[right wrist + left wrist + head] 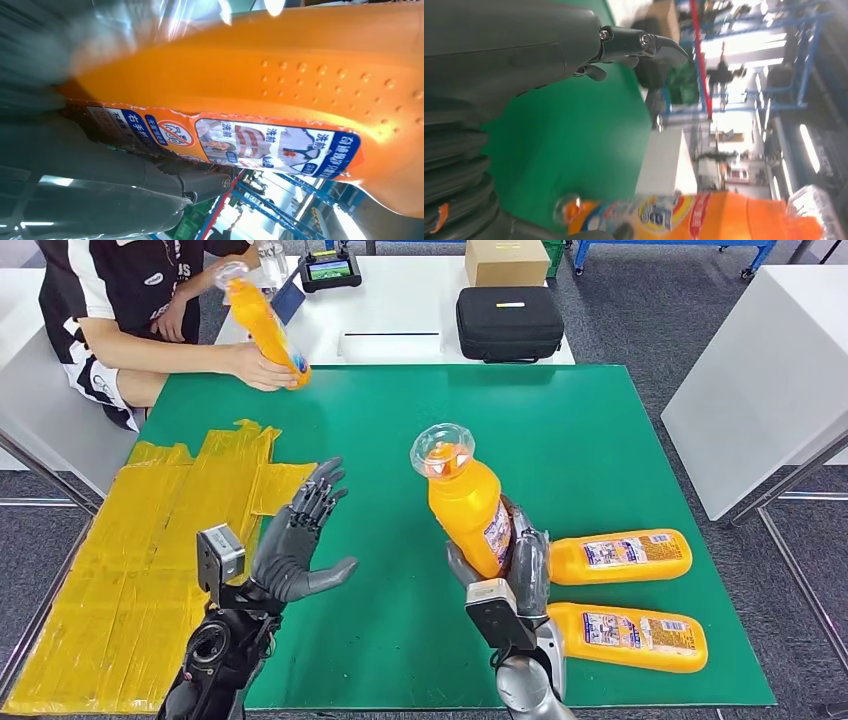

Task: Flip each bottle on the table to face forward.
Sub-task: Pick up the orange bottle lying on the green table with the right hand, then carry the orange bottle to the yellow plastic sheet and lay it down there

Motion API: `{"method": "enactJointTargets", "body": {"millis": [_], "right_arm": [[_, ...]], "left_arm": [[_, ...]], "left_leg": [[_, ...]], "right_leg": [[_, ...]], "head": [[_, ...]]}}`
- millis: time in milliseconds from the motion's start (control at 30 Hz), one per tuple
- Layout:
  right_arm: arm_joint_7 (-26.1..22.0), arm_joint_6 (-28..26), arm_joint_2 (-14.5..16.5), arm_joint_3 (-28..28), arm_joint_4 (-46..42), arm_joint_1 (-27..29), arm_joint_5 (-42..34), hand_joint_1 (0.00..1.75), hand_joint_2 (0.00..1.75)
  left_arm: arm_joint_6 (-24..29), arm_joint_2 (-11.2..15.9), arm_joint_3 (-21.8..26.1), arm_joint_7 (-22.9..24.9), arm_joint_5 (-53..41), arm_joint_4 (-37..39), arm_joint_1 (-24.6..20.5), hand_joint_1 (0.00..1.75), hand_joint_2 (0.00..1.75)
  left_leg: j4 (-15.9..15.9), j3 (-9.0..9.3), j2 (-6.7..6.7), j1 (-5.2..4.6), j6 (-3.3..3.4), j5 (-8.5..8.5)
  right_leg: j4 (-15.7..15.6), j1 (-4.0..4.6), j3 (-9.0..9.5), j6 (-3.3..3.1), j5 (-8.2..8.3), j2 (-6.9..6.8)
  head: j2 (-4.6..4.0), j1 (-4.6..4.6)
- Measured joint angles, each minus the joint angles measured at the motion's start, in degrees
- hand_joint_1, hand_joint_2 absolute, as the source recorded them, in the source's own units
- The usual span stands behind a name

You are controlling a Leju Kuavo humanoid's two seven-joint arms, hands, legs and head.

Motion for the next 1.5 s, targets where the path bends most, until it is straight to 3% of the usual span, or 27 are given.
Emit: {"method": "enactJointTargets", "body": {"millis": [667, 1033, 1433, 1467, 1500], "right_arm": [[6.9, 0.01, 0.85, 8.7, 13.88, -5.39, 10.72, 1.75, 1.75], [6.06, -0.37, 1.91, 12.68, 19.6, -7.88, 13.67, 1.75, 1.75], [4.88, -0.86, 2.67, 12.27, 21.29, -8.66, 17.65, 1.75, 1.75], [4.35, -0.88, 2.8, 11.91, 21.27, -8.61, 18.07, 1.75, 1.75], [3.82, -0.88, 2.94, 11.52, 21.22, -8.53, 18.36, 1.75, 1.75]], "left_arm": [[-2.75, -0.2, -3.29, 2.24, 8.41, 5.45, -2.92, 0.0, 1.75], [-2.55, -0.19, -3.48, 2.52, 9.67, 7.0, -3.91, 0.0, 1.75], [-2.33, -0.17, -3.52, 2.61, 10.71, 8.32, -4.55, 0.0, 1.75], [-2.22, -0.17, -3.56, 2.64, 10.83, 8.47, -4.58, 0.25, 1.75], [-2.08, -0.17, -3.62, 2.65, 10.88, 8.65, -4.63, 0.69, 1.75]], "left_leg": [[0.0, -0.04, -0.02, 0.01, 0.0, 0.0], [0.0, -0.05, -0.02, 0.01, 0.0, 0.01], [0.0, -0.05, -0.02, 0.0, 0.0, 0.01], [0.0, -0.05, -0.01, 0.0, 0.0, 0.01], [0.0, -0.05, -0.01, 0.0, 0.0, 0.01]], "right_leg": [[0.01, 0.0, -0.03, 0.0, 0.0, -0.01], [0.01, 0.0, -0.05, 0.0, 0.0, -0.01], [0.01, 0.0, -0.06, 0.0, 0.0, -0.01], [0.01, 0.0, -0.06, 0.0, 0.0, -0.01], [0.01, 0.0, -0.06, 0.0, 0.0, -0.01]], "head": [[0.0, -0.01], [0.0, -0.01], [0.0, 0.0], [0.0, 0.0], [0.0, 0.01]]}}
